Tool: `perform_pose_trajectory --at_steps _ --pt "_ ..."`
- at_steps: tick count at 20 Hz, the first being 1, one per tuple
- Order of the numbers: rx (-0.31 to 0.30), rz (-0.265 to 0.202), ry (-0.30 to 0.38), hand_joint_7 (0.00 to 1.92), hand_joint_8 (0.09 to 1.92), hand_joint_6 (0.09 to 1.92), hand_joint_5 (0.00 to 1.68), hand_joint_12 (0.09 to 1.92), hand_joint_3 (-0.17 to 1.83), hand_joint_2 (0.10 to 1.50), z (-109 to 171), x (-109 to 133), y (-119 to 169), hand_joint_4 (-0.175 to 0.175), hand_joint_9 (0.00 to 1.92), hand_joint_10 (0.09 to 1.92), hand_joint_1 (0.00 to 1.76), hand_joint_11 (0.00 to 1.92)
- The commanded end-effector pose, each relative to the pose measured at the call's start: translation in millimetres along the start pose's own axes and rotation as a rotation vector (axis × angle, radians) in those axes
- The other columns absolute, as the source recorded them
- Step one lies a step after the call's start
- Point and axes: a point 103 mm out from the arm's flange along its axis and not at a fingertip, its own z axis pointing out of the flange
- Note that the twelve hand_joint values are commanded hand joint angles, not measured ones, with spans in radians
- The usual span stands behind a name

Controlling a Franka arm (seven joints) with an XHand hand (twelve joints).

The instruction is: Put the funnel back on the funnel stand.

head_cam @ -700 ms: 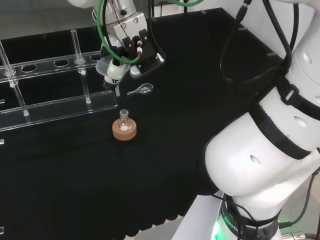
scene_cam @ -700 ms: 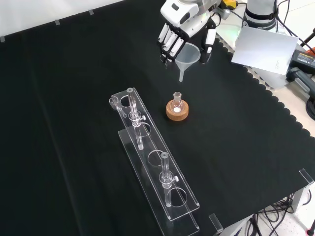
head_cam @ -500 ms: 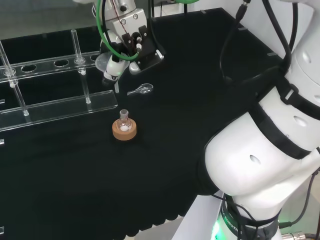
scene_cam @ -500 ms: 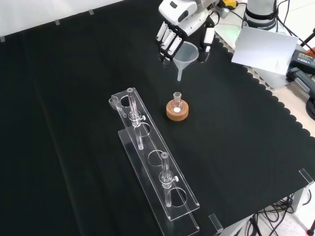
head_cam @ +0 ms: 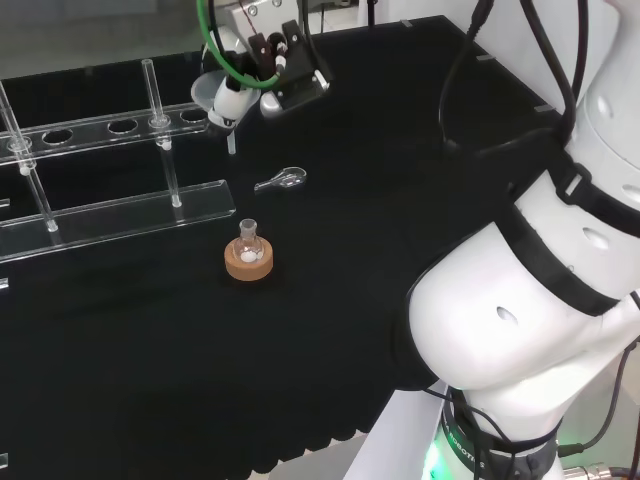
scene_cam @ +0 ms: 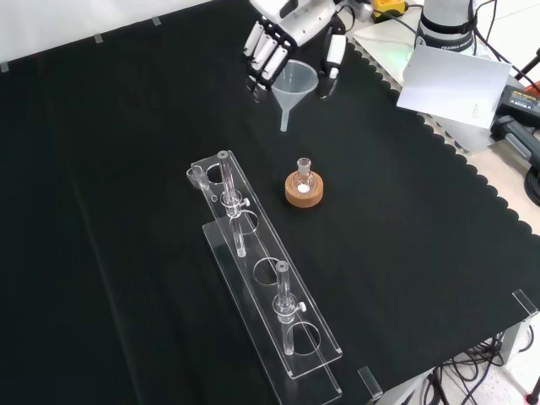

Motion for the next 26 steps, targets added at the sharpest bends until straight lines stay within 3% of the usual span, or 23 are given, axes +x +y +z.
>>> perform_pose_trajectory --at_steps 1,13,26 --pt "-0.035 -0.019 0.018 0.52 0.64 0.48 0.64 1.24 -0.17 0.99 -19 -15 29 -0.002 0.83 0.45 0.83 0.59" --pt "-0.067 -0.056 0.006 0.52 0.64 0.51 0.65 1.24 -0.17 0.99 -42 -21 81 0.000 0.83 0.45 0.83 0.59" --pt "-0.060 -0.088 0.026 0.52 0.65 0.55 0.65 1.22 -0.17 1.00 -39 -22 123 -0.004 0.83 0.45 0.84 0.61"
